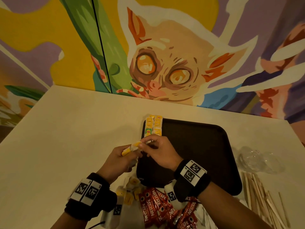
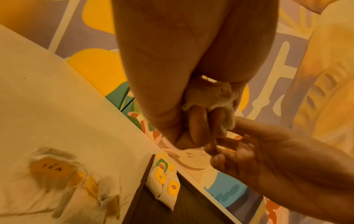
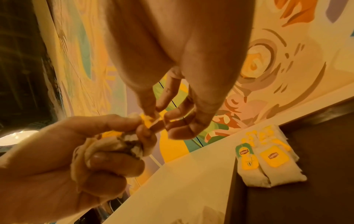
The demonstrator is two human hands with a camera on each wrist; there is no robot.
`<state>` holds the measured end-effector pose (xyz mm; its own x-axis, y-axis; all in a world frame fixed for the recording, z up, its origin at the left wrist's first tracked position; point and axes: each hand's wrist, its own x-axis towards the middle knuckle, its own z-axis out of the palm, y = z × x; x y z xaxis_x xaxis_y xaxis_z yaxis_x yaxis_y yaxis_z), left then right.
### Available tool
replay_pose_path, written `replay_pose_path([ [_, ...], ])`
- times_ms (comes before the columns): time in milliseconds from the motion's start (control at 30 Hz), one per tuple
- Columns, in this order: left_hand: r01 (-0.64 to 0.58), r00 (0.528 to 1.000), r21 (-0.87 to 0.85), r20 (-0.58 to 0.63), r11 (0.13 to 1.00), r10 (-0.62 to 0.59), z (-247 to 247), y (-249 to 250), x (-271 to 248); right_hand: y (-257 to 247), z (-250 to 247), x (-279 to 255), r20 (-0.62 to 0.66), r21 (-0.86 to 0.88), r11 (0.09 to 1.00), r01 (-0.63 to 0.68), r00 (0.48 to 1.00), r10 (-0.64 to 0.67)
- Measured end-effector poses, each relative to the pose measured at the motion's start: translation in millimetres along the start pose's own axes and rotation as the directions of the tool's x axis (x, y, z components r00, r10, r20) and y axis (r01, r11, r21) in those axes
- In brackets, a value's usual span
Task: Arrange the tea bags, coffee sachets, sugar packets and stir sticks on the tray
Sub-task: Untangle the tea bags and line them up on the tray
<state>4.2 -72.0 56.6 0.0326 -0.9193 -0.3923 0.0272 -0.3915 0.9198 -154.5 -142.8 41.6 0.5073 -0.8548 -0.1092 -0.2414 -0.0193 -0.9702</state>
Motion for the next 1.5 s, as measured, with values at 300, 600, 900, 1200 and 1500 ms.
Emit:
replay_pose_path([
  [300,-0.011,0.995,-0.092,-0.098,0.996,0.002,-2,-2,0,-5,-11,-7,-0.114,0.163,0.986,0.020,0.993,-0.001],
  [600,-0.086,0.988,-0.122,-0.137,0.989,0.069,0,1,2,-12,-9,-16,-0.018,0.032,0.997,0.068,0.998,-0.067],
  [900,-0.340,0.929,0.146,-0.099,0.929,0.356,-3,7,3,-16,-6,-19,0.019,0.025,0.993,0.112,0.993,-0.113],
  [1200,-0.379,0.907,0.266,-0.082,0.886,0.413,-6,1,12,-13,-10,-17,-0.071,0.061,0.997,0.038,0.997,-0.034],
  [1500,-0.407,0.861,0.462,-0.094,0.788,0.500,-6,0,16,-19,-13,-19,-0.108,-0.014,1.000,-0.017,0.994,0.016],
])
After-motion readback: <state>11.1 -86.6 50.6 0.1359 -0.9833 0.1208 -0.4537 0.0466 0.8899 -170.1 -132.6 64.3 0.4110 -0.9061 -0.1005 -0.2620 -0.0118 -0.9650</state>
